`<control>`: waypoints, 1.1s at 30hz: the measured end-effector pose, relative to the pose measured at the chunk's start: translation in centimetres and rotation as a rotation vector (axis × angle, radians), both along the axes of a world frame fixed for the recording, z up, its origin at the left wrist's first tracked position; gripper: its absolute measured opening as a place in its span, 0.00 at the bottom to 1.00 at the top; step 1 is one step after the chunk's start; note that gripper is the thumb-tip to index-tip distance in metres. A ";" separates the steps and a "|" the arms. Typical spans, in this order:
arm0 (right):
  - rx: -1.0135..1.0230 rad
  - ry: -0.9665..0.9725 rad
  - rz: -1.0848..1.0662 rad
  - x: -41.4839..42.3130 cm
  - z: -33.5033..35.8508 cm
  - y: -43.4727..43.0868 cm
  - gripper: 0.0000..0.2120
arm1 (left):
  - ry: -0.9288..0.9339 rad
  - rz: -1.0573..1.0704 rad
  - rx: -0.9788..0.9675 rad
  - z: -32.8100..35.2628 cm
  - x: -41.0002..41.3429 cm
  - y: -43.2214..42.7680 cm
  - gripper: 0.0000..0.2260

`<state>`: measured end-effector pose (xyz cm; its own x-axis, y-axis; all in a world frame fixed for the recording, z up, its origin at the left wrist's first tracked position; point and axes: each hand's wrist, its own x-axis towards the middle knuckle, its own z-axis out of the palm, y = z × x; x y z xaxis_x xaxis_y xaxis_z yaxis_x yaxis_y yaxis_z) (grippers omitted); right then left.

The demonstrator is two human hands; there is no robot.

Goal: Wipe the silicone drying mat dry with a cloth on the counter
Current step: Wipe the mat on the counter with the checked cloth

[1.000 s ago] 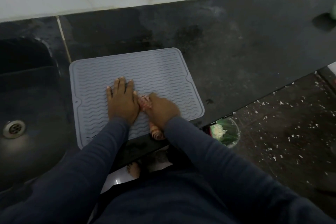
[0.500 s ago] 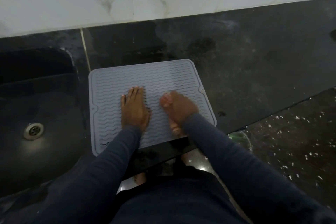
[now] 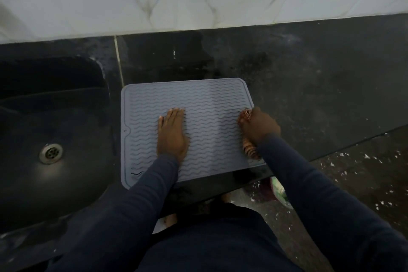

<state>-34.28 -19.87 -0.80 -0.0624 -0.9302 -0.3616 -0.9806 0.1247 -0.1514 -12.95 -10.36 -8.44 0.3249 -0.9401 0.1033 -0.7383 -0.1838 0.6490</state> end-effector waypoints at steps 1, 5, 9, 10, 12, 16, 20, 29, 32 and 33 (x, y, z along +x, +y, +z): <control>-0.014 -0.058 0.025 1.6 0.1 0.7 0.22 | 0.040 0.013 -0.016 0.1 0.0 0.1 0.32; 0.012 -0.177 0.303 9.5 -0.6 4.7 0.18 | 0.135 0.049 -0.042 0.2 0.1 0.0 0.28; -0.025 -0.125 0.305 9.0 -0.8 3.5 0.15 | 0.155 0.029 -0.034 0.4 0.3 0.2 0.29; -0.016 -0.100 0.258 7.6 -0.8 2.7 0.16 | 0.156 0.030 -0.033 0.5 0.3 0.3 0.30; -0.022 -0.031 0.177 4.6 -0.8 1.2 0.18 | 0.165 0.030 -0.030 0.6 0.2 0.4 0.29; -0.009 0.048 0.104 2.9 -0.2 -0.1 0.20 | 0.210 0.046 -0.040 0.9 0.1 0.5 0.29; 0.052 -0.302 0.133 8.9 -0.5 1.4 0.20 | 0.316 0.121 -0.040 1.2 0.0 0.5 0.26; 0.091 -0.124 0.231 8.3 -1.2 -0.3 0.23 | 0.439 0.160 -0.079 1.1 0.3 0.8 0.25; 0.025 -0.055 0.262 8.8 -1.0 -0.3 0.20 | 0.417 0.178 -0.062 1.2 0.2 0.5 0.25; 0.022 -0.091 0.277 9.7 -1.0 0.2 0.20 | 0.421 0.193 -0.048 1.1 0.2 0.5 0.24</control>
